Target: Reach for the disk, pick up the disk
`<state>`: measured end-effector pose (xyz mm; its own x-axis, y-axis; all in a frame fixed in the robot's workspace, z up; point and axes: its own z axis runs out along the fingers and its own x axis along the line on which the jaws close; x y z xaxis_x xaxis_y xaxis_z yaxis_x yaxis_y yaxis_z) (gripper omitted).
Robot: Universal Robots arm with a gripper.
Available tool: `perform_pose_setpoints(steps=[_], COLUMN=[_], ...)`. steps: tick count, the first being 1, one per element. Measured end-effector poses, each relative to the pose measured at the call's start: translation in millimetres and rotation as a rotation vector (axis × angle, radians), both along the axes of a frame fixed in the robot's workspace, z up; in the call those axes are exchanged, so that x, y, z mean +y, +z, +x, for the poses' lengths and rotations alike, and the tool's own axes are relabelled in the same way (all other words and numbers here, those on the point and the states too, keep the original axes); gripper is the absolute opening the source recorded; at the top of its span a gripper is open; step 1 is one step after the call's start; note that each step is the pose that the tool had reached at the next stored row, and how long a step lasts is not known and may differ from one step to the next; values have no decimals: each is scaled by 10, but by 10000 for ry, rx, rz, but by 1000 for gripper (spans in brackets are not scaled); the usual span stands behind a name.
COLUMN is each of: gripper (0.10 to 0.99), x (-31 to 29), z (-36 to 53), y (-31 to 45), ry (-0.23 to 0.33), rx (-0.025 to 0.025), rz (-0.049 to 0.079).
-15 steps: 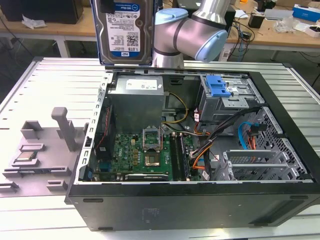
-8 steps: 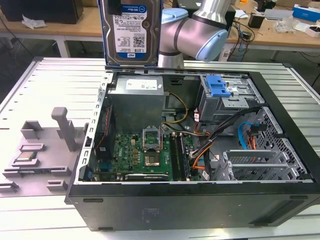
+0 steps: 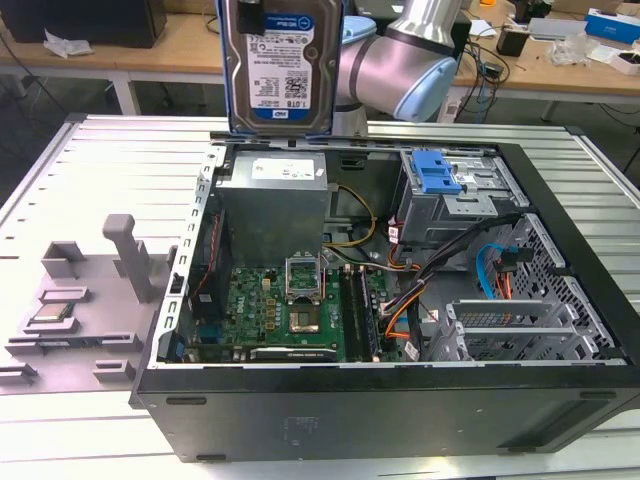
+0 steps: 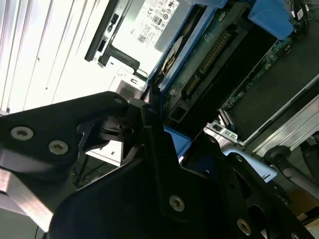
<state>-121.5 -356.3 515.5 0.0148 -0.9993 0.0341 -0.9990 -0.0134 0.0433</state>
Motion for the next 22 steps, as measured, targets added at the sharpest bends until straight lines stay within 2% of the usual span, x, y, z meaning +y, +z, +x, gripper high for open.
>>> perform_pose_setpoints(steps=[4, 15, 22], gripper=[369, 369, 369], x=[0, 0, 0], z=[118, 295, 491], y=[-19, -82, -92], ry=[0, 1, 1], rx=[1, 3, 5], rz=[-4, -6, -5])
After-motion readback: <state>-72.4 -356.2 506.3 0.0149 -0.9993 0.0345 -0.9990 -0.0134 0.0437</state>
